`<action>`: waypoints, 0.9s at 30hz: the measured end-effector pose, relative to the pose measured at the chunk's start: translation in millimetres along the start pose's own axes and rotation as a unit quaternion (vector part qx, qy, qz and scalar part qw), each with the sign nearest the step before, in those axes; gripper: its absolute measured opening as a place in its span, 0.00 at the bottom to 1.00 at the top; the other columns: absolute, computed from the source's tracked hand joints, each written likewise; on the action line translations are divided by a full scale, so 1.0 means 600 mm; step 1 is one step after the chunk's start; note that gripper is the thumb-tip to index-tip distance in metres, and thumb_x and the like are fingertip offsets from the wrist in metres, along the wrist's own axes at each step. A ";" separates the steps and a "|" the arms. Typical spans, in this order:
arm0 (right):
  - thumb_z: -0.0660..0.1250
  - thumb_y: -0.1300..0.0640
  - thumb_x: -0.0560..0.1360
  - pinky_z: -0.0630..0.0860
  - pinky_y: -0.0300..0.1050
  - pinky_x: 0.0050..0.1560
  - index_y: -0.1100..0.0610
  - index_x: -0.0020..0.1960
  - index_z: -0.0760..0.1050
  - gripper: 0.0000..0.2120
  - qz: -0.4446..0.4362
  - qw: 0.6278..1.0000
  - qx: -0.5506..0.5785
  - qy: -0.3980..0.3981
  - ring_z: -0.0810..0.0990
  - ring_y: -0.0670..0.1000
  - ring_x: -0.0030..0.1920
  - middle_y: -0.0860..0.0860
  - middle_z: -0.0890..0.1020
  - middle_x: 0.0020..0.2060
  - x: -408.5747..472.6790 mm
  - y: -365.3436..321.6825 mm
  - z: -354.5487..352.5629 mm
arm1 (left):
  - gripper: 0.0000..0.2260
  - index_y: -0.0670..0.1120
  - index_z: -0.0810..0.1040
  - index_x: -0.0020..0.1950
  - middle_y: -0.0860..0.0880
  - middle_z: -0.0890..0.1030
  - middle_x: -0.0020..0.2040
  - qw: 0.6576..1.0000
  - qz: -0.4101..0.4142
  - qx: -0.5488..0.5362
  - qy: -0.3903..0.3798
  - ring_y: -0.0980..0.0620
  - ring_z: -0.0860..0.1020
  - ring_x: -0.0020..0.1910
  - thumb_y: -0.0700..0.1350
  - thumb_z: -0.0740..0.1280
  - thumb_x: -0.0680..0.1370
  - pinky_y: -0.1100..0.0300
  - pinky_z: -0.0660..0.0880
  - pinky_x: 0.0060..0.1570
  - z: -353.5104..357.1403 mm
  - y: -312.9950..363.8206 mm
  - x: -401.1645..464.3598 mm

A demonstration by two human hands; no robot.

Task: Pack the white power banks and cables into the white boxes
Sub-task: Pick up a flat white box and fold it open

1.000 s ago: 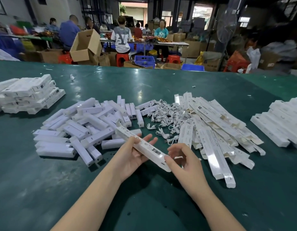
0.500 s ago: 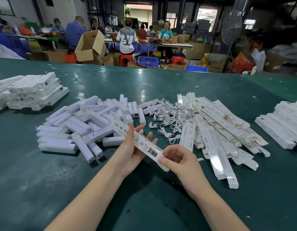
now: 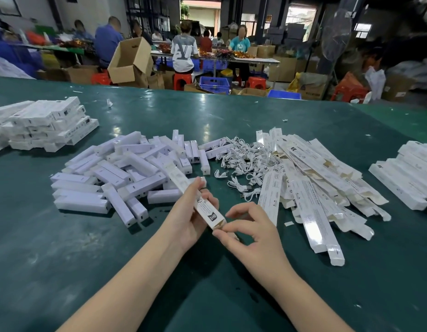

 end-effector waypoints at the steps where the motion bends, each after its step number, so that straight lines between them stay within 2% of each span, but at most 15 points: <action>1: 0.75 0.54 0.72 0.68 0.31 0.55 0.48 0.40 0.84 0.03 0.008 1.000 0.015 -0.020 0.77 0.48 0.55 0.41 0.75 0.49 0.000 -0.002 0.001 | 0.10 0.42 0.74 0.52 0.52 0.73 0.31 1.000 0.001 -0.009 0.001 0.58 0.68 0.33 0.48 0.68 0.78 0.65 0.75 0.33 0.000 0.002 -0.001; 4: 0.72 0.55 0.75 0.68 0.29 0.51 0.48 0.44 0.84 0.04 0.041 0.996 0.041 -0.066 0.77 0.43 0.51 0.42 0.76 0.46 -0.001 -0.007 0.001 | 0.11 0.41 0.74 0.53 0.50 0.73 0.33 0.999 0.001 -0.033 0.001 0.57 0.70 0.33 0.46 0.70 0.76 0.64 0.76 0.31 -0.002 0.007 -0.004; 6: 0.71 0.56 0.75 0.69 0.30 0.41 0.48 0.46 0.82 0.04 0.074 0.985 0.099 -0.117 0.75 0.40 0.38 0.42 0.79 0.41 -0.003 -0.013 -0.001 | 0.13 0.41 0.74 0.54 0.50 0.73 0.33 0.999 -0.009 -0.042 -0.012 0.57 0.70 0.33 0.46 0.70 0.75 0.63 0.76 0.31 -0.002 0.009 -0.006; 7: 0.71 0.58 0.75 0.71 0.33 0.39 0.47 0.48 0.82 0.06 0.089 0.977 0.133 -0.143 0.74 0.42 0.35 0.42 0.80 0.39 -0.005 -0.015 -0.002 | 0.14 0.41 0.73 0.54 0.50 0.73 0.33 0.999 -0.015 -0.047 -0.019 0.56 0.70 0.33 0.46 0.71 0.73 0.63 0.77 0.31 -0.001 0.009 -0.006; 9: 0.69 0.62 0.76 0.76 0.38 0.42 0.50 0.51 0.82 0.08 0.095 0.963 0.191 -0.164 0.78 0.46 0.37 0.46 0.82 0.37 -0.007 -0.021 -0.005 | 0.17 0.41 0.72 0.56 0.50 0.72 0.33 0.997 -0.026 -0.059 -0.031 0.56 0.70 0.32 0.45 0.71 0.72 0.63 0.76 0.31 -0.001 0.008 -0.006; 11: 0.66 0.62 0.77 0.78 0.41 0.45 0.56 0.53 0.81 0.08 0.082 0.952 0.251 -0.155 0.81 0.49 0.40 0.52 0.83 0.39 -0.008 -0.028 -0.006 | 0.16 0.41 0.71 0.56 0.50 0.72 0.33 0.996 -0.039 -0.069 -0.045 0.56 0.71 0.30 0.45 0.71 0.72 0.64 0.76 0.30 0.002 0.003 -0.005; 13: 0.64 0.61 0.78 0.78 0.43 0.43 0.60 0.50 0.80 0.07 0.077 0.946 0.287 -0.132 0.81 0.52 0.38 0.56 0.83 0.37 -0.008 -0.035 0.000 | 0.16 0.41 0.70 0.54 0.50 0.72 0.33 0.995 -0.047 -0.071 -0.057 0.56 0.72 0.28 0.46 0.70 0.73 0.64 0.75 0.28 0.005 -0.003 -0.004; 16: 0.69 0.60 0.77 0.77 0.41 0.36 0.58 0.43 0.80 0.05 0.087 0.954 0.280 -0.071 0.79 0.51 0.32 0.56 0.82 0.32 -0.007 -0.037 0.010 | 0.17 0.42 0.70 0.54 0.50 0.71 0.33 0.994 -0.040 -0.068 -0.069 0.56 0.71 0.27 0.48 0.71 0.71 0.64 0.75 0.29 0.006 -0.005 -0.001; 19: 0.72 0.63 0.75 0.75 0.41 0.32 0.54 0.44 0.74 0.08 0.109 0.953 0.281 -0.027 0.78 0.52 0.28 0.55 0.79 0.28 -0.006 -0.031 0.012 | 0.19 0.43 0.70 0.54 0.51 0.70 0.33 0.996 -0.022 -0.057 -0.065 0.57 0.70 0.27 0.50 0.72 0.70 0.65 0.75 0.31 0.006 -0.004 0.003; 22: 0.71 0.65 0.75 0.74 0.42 0.29 0.53 0.47 0.68 0.13 0.128 0.945 0.300 -0.022 0.77 0.54 0.26 0.53 0.74 0.25 -0.005 -0.024 0.012 | 0.19 0.43 0.71 0.55 0.52 0.69 0.34 0.997 -0.019 -0.047 -0.062 0.57 0.70 0.27 0.52 0.71 0.71 0.64 0.75 0.31 0.008 -0.007 0.002; 27: 0.72 0.59 0.70 0.75 0.41 0.29 0.54 0.51 0.70 0.14 0.141 0.942 0.300 -0.051 0.78 0.53 0.26 0.55 0.75 0.25 0.000 -0.020 0.011 | 0.17 0.43 0.71 0.54 0.51 0.68 0.33 0.997 -0.018 -0.043 -0.062 0.58 0.69 0.27 0.52 0.69 0.75 0.65 0.73 0.30 0.011 -0.007 -0.002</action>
Point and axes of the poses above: each hand's wrist, its own x-axis towards the middle knuckle, its own z-axis out of the palm, y = z × x, the point moved 2 cm from there along x, towards the middle knuckle
